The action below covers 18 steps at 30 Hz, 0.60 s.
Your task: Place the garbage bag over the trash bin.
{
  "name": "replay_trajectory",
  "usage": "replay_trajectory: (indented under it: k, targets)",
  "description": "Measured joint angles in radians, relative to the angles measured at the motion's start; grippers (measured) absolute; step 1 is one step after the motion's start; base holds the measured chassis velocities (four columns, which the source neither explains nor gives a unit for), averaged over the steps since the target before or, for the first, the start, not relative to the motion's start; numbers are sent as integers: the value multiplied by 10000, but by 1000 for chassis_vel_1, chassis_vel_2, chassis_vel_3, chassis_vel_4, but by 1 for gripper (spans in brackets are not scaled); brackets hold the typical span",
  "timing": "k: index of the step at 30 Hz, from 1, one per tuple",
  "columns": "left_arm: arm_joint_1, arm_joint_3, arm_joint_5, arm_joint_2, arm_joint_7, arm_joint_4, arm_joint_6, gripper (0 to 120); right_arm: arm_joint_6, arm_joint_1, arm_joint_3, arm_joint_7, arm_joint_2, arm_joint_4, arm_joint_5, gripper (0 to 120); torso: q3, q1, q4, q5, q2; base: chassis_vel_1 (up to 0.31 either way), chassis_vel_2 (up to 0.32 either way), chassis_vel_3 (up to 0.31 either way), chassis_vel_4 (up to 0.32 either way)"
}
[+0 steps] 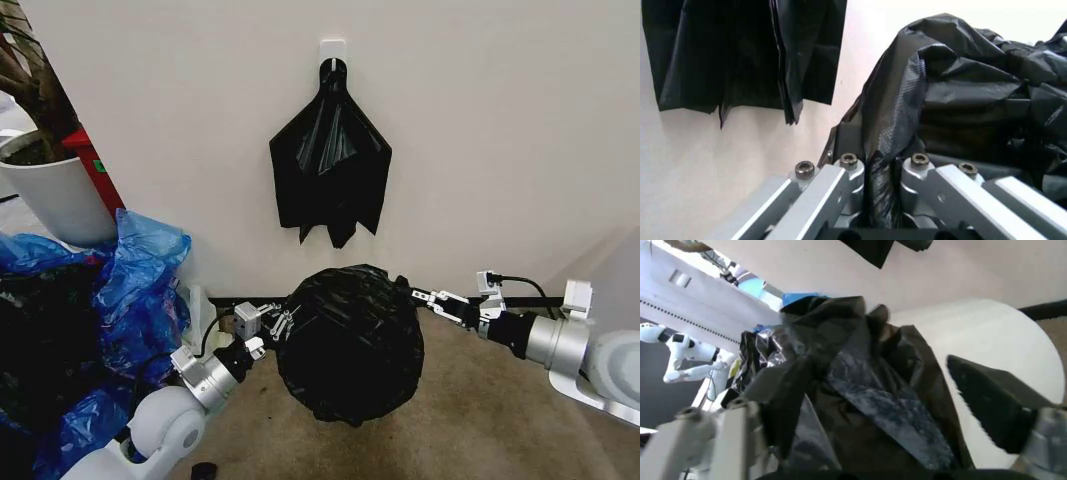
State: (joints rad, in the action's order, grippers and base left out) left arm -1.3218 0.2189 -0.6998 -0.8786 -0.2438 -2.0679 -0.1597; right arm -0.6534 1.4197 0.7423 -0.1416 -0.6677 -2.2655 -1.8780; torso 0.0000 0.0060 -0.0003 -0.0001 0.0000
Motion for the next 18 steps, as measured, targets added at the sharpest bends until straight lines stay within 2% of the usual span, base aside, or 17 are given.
replay_trajectory:
  k: [3, 4, 9, 10, 12, 18]
  targets:
    - [-3, -80, 71, -9, 8, 2, -2, 4, 34, -43, -29, -20, -35, -51, -7, 61, 0, 0, 0, 0, 0, 0, 0, 0, 0]
    - [-3, -80, 71, -9, 8, 2, -2, 4, 34, -43, -29, -20, -35, -51, -7, 61, 0, 0, 0, 0, 0, 0, 0, 0, 0]
    - [-20, -141, 90, 6, -36, -28, -11, 4, 144, -69, -158, -15, -98, -89, 159, 39, 0, 0, 0, -1, 0, 0, 0, 0, 0]
    - [-20, -141, 90, 6, -36, -28, -11, 4, 144, -69, -158, -15, -98, -89, 159, 39, 0, 0, 0, -1, 0, 0, 0, 0, 0]
    - [-35, -143, 74, 38, -98, -106, -12, 4, 267, -101, -305, 55, -132, -32, 405, 30, 0, 0, 0, 0, 0, 0, 0, 0, 0]
    - [-274, 16, 57, 83, -594, -262, -32, 4, 499, -183, -522, 257, -176, 199, 1015, 8, 0, 0, 0, 1, 0, 0, 0, 0, 0]
